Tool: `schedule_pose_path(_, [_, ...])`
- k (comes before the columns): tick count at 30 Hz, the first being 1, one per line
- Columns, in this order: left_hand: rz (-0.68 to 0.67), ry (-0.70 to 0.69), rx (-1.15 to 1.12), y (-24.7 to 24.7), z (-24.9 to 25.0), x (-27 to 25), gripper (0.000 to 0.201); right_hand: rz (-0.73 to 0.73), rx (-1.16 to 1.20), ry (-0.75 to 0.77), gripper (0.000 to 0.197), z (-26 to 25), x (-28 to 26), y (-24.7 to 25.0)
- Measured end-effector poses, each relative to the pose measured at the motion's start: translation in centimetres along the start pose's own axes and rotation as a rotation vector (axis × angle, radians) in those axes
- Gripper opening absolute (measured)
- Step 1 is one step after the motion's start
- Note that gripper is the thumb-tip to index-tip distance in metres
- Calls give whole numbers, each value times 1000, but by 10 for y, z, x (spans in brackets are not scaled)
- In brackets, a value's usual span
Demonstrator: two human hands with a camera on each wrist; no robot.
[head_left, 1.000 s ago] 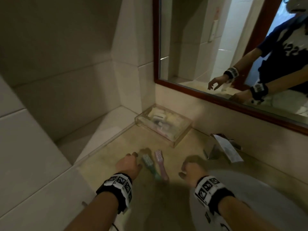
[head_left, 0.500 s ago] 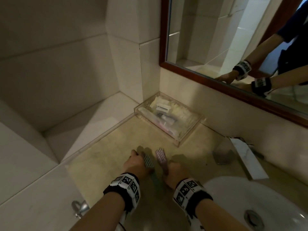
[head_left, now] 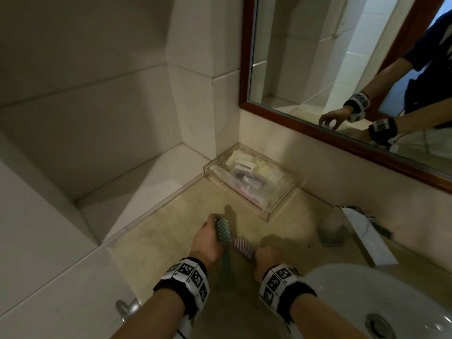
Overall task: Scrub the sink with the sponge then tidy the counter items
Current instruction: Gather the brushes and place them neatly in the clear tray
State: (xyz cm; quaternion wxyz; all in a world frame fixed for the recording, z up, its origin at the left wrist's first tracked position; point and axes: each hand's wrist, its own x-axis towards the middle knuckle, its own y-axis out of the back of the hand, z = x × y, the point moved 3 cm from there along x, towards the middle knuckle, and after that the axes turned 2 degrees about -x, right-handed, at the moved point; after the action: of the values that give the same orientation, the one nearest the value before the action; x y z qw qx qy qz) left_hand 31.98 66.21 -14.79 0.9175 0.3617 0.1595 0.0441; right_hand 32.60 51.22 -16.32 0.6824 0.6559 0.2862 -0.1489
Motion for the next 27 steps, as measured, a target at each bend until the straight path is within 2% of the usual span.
schedule_pose_path(4, [30,-44,-9,17,5,-10,60,34,18,-26,33,6,-13,20])
schedule_pose_path(7, [60,-104,9,32,17,-25,60,119,85,-34,32,10,-30,40])
schedule_pose_path(12, [125,-226,8,52,47,-60,61,276,173,-93,35,24,-77,69])
schedule_pose_path(17, [149,-342,-19,53,82,-100,61,406,304,-116,35,49,-133,76])
schedule_pose_path(20, [116,-442,-51,38,112,-121,61,468,336,-157,41,72,-170,67])
schedule_pose_path(23, [47,-534,-98,5,147,-142,61,570,400,-202,59,105,-209,49])
schedule_pose_path(27, [-82,-616,-97,-62,195,-171,61,565,410,-322,40,168,-261,22])
